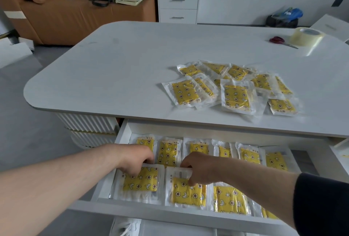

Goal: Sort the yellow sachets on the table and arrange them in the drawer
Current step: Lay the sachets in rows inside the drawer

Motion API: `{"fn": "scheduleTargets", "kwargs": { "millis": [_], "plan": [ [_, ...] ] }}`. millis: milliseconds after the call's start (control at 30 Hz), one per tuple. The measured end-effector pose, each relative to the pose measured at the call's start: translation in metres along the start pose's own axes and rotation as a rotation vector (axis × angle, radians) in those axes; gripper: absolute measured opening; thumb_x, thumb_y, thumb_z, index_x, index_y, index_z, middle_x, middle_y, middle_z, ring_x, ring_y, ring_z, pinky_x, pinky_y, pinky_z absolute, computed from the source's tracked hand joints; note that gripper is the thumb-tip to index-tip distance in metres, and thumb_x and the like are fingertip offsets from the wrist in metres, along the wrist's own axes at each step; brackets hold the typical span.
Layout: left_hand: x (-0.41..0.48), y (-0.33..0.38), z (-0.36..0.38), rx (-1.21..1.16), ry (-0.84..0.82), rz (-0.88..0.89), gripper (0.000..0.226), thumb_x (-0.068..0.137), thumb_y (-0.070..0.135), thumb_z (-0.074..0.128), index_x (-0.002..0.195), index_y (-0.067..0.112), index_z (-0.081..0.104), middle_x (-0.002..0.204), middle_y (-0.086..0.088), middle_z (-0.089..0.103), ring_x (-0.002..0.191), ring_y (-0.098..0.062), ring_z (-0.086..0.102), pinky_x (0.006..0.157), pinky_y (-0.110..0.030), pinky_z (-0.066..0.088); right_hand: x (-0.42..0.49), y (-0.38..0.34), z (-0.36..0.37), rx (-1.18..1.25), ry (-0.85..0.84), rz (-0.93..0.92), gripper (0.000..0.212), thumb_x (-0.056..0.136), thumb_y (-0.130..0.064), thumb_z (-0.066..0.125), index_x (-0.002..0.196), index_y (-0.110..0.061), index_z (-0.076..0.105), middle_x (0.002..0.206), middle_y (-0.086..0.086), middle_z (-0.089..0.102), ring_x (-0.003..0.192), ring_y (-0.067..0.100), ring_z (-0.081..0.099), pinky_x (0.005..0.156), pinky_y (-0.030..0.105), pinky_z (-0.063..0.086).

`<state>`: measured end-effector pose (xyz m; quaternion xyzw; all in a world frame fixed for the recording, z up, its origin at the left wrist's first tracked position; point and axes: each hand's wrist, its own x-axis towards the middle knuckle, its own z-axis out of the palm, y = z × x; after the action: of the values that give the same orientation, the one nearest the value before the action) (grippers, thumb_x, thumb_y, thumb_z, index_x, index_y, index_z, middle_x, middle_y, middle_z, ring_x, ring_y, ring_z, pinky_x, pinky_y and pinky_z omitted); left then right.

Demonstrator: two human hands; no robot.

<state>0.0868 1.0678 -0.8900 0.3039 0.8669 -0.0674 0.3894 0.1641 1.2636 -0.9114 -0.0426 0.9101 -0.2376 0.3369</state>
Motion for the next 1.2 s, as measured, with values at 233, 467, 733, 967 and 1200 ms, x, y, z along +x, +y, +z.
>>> {"fn": "scheduleTargets", "kwargs": {
  "millis": [233,467,733,967,1200],
  "plan": [
    [0.002,-0.001,0.001,-0.026,0.051,0.005,0.051,0.082,-0.004,0.053,0.124,0.024,0.057,0.119,0.005,0.057,0.102,-0.015,0.056,0.079,-0.025,0.053,0.003,0.001,0.003,-0.092,0.078,-0.009,0.04,0.084,-0.017,0.072,0.123,-0.015,0.061,0.116,0.003,0.064,0.102,0.023,0.061,0.089,0.036,0.055],
    [0.008,-0.007,0.008,-0.054,0.069,0.047,0.055,0.076,0.028,0.078,0.126,0.027,0.055,0.125,0.01,0.055,0.112,-0.014,0.055,0.094,-0.031,0.05,0.0,0.003,0.003,-0.159,0.068,-0.073,0.04,0.086,-0.032,0.068,0.123,-0.02,0.059,0.118,-0.002,0.062,0.104,0.02,0.06,0.091,0.035,0.053],
    [0.011,-0.009,0.01,-0.043,0.061,0.053,0.054,0.076,0.022,0.079,0.123,0.028,0.055,0.126,0.008,0.054,0.11,-0.016,0.056,0.091,-0.036,0.053,0.0,0.003,0.002,-0.19,0.031,-0.065,0.042,0.092,-0.03,0.062,0.131,-0.016,0.059,0.126,0.001,0.064,0.111,0.021,0.062,0.097,0.036,0.051],
    [0.012,-0.007,0.01,-0.019,0.052,0.066,0.049,0.076,0.021,0.078,0.12,0.029,0.057,0.122,0.008,0.056,0.108,-0.015,0.055,0.089,-0.031,0.052,0.003,0.006,0.004,-0.178,0.04,-0.085,0.045,0.088,-0.03,0.069,0.129,-0.016,0.061,0.125,-0.001,0.065,0.112,0.021,0.06,0.099,0.034,0.048],
    [0.007,-0.006,0.006,-0.055,0.054,0.055,0.056,0.075,0.022,0.078,0.125,0.028,0.054,0.122,0.008,0.054,0.105,-0.013,0.055,0.071,-0.021,0.051,0.0,0.007,-0.001,-0.14,0.148,-0.126,0.048,0.086,-0.037,0.066,0.13,-0.026,0.054,0.125,-0.004,0.058,0.112,0.018,0.057,0.097,0.036,0.05]
  ]
}}
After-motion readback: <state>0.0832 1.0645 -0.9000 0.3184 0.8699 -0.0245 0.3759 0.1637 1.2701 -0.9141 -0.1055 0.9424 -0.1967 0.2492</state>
